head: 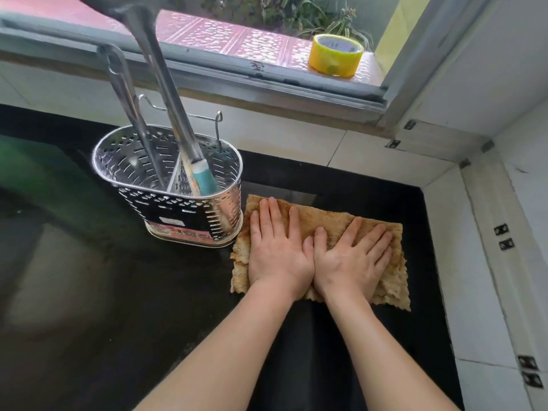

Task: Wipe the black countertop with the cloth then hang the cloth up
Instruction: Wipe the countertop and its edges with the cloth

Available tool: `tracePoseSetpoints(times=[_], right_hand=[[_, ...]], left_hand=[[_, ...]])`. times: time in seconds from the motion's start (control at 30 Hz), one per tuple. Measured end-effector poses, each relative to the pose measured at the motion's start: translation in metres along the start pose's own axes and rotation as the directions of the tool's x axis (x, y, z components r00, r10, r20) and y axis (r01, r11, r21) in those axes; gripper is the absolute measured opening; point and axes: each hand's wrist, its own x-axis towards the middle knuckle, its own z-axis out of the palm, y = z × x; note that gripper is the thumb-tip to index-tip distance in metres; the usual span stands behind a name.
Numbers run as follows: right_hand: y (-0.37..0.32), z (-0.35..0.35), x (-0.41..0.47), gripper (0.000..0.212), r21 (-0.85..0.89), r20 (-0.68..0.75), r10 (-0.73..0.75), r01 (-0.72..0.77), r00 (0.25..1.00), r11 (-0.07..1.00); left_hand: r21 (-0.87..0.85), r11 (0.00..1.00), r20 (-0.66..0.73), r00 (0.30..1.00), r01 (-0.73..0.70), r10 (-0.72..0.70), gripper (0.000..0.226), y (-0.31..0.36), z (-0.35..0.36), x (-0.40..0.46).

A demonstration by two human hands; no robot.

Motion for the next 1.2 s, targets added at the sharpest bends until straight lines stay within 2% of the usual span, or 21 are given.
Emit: tracePoseSetpoints(times=[0.27,0.43,0.63,0.97,1.2], right_hand=[[-0.025,-0.006,0.059,0.094,0.013,0.017,-0.004,0.004,1.000,1.000],[-0.040,-0.010,0.089,0.096,0.023,0.038,0.011,-0.011,0.999,1.000],[-0.047,-0.011,0.105,0.099,0.041,0.031,0.006,-0.007,1.000,0.999],[-0.042,-0.014,0.099,0.097,0.054,0.033,-0.036,0.034,0.999,0.998],[-0.010,-0.012,0.047,0.093,0.023,0.009,-0.112,0.111,0.994,0.994]], left_hand=[[-0.020,1.000,-0.023,1.000,0.002,-0.002,0.089,0.007,-0.011,0.059],[0.021,0.999,-0.054,0.998,0.028,-0.027,0.073,0.006,-0.011,0.091],[0.034,0.998,-0.060,0.997,0.060,-0.058,0.071,0.008,-0.009,0.109],[0.019,0.999,-0.057,0.997,0.049,-0.048,0.069,0.008,-0.012,0.101],[-0.057,0.998,-0.081,0.997,-0.016,0.011,0.070,0.008,-0.001,0.042]])
